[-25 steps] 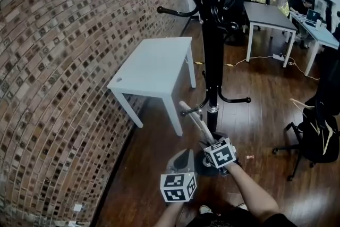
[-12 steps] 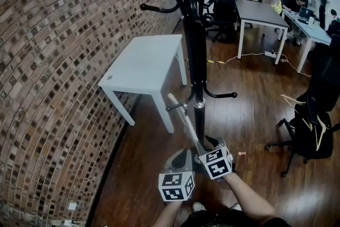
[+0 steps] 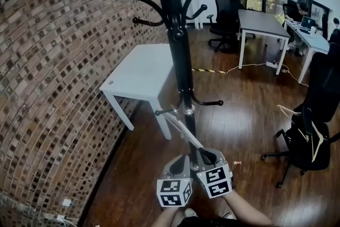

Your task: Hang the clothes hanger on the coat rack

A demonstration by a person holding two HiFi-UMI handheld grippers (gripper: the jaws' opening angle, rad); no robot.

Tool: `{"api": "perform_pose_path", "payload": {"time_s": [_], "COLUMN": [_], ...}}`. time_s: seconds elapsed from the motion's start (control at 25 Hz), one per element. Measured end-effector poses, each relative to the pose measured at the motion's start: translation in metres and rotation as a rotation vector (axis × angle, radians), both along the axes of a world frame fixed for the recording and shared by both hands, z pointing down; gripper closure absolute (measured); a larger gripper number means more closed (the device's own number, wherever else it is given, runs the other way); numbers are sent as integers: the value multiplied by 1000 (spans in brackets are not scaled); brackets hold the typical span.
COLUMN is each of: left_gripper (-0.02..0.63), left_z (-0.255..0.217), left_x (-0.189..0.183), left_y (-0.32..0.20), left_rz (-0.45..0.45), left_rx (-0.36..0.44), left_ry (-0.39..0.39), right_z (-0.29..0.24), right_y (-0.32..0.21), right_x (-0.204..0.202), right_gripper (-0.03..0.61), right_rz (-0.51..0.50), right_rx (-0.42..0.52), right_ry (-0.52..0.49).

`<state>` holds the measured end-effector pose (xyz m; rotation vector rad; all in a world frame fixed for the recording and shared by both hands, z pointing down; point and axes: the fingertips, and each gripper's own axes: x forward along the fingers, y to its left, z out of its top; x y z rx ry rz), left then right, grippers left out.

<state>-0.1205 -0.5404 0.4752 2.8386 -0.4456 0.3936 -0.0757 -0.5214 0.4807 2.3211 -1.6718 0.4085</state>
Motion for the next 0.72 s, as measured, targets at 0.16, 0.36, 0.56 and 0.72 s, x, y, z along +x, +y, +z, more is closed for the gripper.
{"api": "perform_pose_path", "payload": {"time_s": [0.16,0.36,0.56,0.72], "left_gripper": [611,611,611,611], "left_z": [-3,-9,-15,-12], "left_x": [2,3,3,4], "left_y": [22,47,70,82], "left_rz": [-25,-57,-83,-103], "left_rx": [9,25,47,51], "left_ry": [1,2,-1,-9], "right_z": [-13,-21,-25,-21], "right_y": [20,42,64,76], "right_x": [-4,-11,-12,-12], "right_gripper": [578,578,578,578], "right_rz": [-37,-97,-135,-155], "right_rx": [47,81,115,125], "right_ry": [7,-24,-78,-96]}}
